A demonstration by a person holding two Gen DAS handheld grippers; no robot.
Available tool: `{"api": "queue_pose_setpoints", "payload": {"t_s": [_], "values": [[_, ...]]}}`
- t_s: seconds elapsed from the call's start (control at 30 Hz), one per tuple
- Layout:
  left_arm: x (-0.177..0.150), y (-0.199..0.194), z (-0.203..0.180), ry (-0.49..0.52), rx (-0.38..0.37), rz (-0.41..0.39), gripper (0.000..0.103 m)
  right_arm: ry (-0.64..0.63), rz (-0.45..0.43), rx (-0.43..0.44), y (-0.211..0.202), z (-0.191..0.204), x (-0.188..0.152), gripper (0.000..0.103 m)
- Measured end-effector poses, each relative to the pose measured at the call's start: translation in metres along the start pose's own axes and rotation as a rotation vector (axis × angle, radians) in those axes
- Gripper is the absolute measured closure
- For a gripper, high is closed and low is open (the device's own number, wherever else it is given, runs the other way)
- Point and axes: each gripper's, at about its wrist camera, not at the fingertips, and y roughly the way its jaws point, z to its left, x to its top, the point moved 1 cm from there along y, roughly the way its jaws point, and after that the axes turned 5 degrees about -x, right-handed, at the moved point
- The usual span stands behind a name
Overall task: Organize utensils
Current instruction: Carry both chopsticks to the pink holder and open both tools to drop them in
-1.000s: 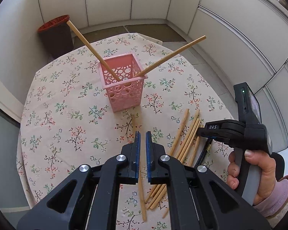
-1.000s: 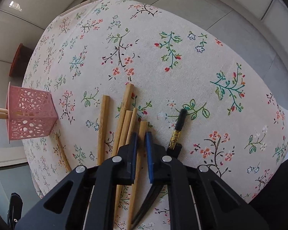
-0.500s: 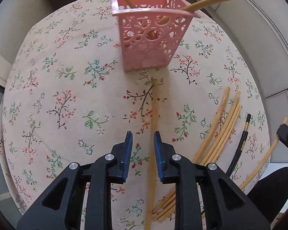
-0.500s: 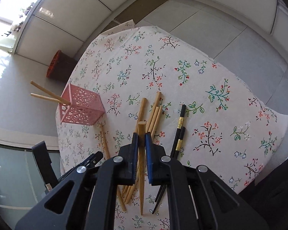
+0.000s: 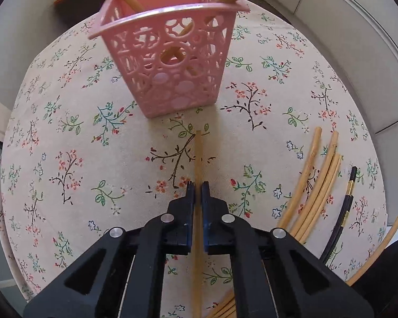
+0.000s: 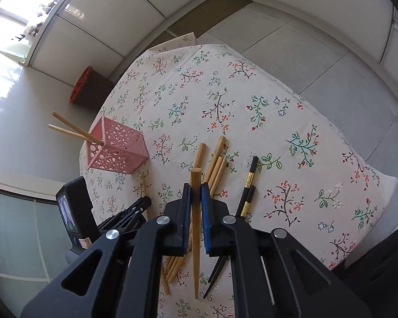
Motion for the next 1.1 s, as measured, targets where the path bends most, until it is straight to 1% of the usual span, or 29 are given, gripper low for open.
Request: {"api": "queue_pose_setpoints", "payload": {"t_s": [0.07, 0.2, 0.3, 0.4, 0.57, 0.7, 0.77, 0.87, 0.97, 1.1], "values": [[-0.006, -0.020, 0.005, -0.004, -0.038, -0.044, 0.098, -0.022, -0.016, 0.017, -0.010, 0.004, 0.000, 0.095], [-0.027, -0.081, 0.011, 0.013, -0.129, -0.157, 0.098, -0.074, -0.043, 0.063, -0.030, 0.016, -0.003, 0.095], [-0.045, -0.117, 0.007, 0.009, -0.147, -0.239, 0.098, -0.130, -0.057, 0.083, -0.046, 0.024, -0.011, 0.095], [-0.066, -0.137, 0.003, -0.002, -0.132, -0.300, 0.098, -0.177, -0.074, 0.098, -0.062, 0.029, -0.021, 0.095], [-0.087, -0.172, -0.010, 0.010, -0.105, -0.393, 0.098, -0.234, -0.119, 0.121, -0.091, 0.036, -0.029, 0.095], [-0.104, -0.194, -0.019, 0.024, -0.098, -0.442, 0.098, -0.283, -0.167, 0.127, -0.116, 0.043, -0.031, 0.095], [-0.107, -0.207, -0.021, 0.022, -0.093, -0.467, 0.098, -0.307, -0.184, 0.129, -0.126, 0.048, -0.032, 0.095], [-0.101, -0.228, -0.021, 0.013, -0.087, -0.517, 0.098, -0.328, -0.204, 0.144, -0.141, 0.057, -0.028, 0.095], [-0.091, -0.251, -0.023, 0.021, -0.082, -0.563, 0.098, -0.338, -0.232, 0.173, -0.160, 0.068, -0.018, 0.095], [-0.067, -0.280, -0.022, 0.021, -0.073, -0.622, 0.098, -0.356, -0.281, 0.222, -0.190, 0.090, 0.000, 0.095]]}}
